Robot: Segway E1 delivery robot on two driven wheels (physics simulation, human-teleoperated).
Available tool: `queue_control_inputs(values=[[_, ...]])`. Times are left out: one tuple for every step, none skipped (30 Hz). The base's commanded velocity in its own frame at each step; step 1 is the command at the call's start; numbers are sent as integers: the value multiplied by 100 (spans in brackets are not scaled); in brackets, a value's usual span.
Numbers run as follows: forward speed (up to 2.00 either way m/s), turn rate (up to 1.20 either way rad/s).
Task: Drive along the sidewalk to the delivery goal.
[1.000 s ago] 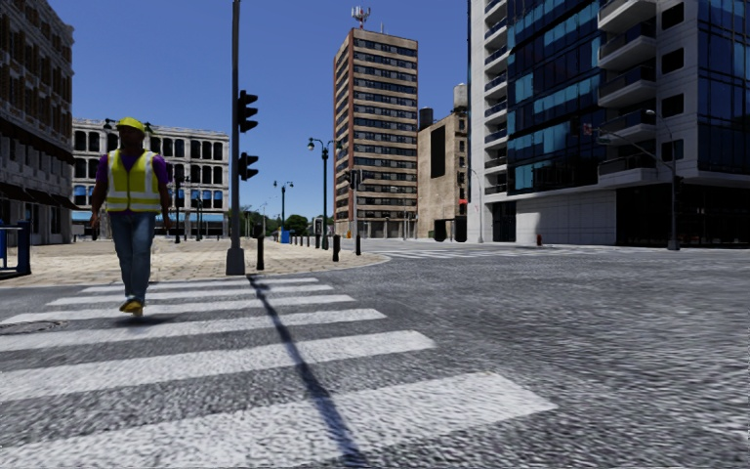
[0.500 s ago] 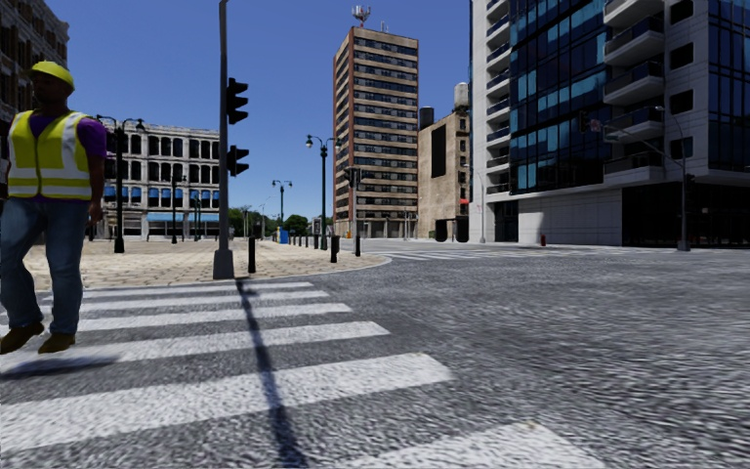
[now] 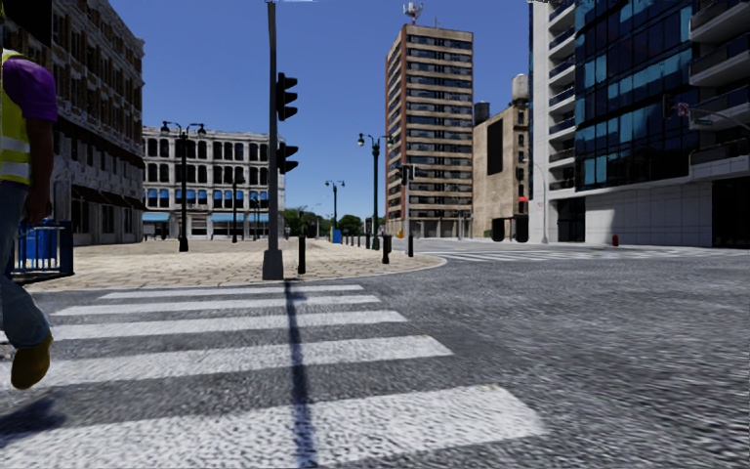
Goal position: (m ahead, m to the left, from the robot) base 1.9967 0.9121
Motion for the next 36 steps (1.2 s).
queue_control_inputs(values=[[94, 52], [94, 52], [94, 52], [93, 52], [93, 51], [93, 51], [93, 51], [93, 51], [93, 51], [93, 51], [93, 51], [93, 55], [93, 56], [93, 59], [93, 59], [93, 59], [93, 59], [93, 59], [93, 59], [93, 59], [93, 59], [93, 59], [93, 59], [93, 59], [93, 59], [93, 59], [93, 59], [93, 59], [93, 59], [93, 59], [93, 59], [93, 59], [93, 59], [93, 59], [93, 59], [92, 59]])
